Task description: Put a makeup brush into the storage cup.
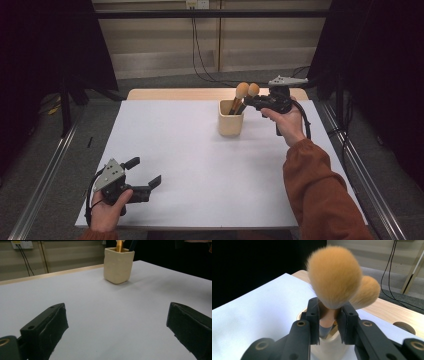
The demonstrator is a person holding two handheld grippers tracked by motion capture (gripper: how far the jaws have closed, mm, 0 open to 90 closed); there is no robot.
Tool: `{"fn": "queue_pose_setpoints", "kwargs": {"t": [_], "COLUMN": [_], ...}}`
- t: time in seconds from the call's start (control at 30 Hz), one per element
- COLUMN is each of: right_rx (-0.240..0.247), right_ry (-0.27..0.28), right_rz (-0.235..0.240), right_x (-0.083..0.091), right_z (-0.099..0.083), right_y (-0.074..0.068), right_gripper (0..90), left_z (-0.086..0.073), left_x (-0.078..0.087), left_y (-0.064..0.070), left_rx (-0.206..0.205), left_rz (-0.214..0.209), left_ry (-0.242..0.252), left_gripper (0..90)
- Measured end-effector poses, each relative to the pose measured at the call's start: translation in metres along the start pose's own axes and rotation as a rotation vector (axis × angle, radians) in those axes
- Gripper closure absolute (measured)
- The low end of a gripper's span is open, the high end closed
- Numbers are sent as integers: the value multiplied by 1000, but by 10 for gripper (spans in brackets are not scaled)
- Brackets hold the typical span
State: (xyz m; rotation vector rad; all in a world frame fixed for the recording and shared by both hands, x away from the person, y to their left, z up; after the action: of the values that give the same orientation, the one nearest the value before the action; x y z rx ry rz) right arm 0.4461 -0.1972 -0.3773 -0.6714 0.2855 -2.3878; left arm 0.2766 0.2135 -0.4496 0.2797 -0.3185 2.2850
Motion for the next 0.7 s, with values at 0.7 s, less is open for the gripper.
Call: {"fn": "queue_pose_setpoints", "kwargs": {"t": [0.7], "right_rx": [-21], "right_ry": [-13], "right_rz": [-1], "right_x": [-16], "right_z": [-20], "right_y": [7], "right_gripper": [737], "left_z": [-1], "left_x": [0], "left_y": [0], "left_rx": [5], "left_rz": [-4], "left_ry": [0], "left_gripper": [32]}}
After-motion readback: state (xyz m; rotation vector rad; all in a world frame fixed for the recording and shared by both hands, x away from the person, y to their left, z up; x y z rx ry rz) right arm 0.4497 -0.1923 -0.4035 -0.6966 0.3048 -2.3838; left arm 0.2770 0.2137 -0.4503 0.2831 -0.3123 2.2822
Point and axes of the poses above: each handheld gripper's, and its own axes: x roughly backward along the jaws, z roughly out of its top, y roughly to its right, the point moved 4 cm from there along -x, roughly forward along the jaws, and after that the axes turned 13 degrees about -x, right-handed, at the moved point
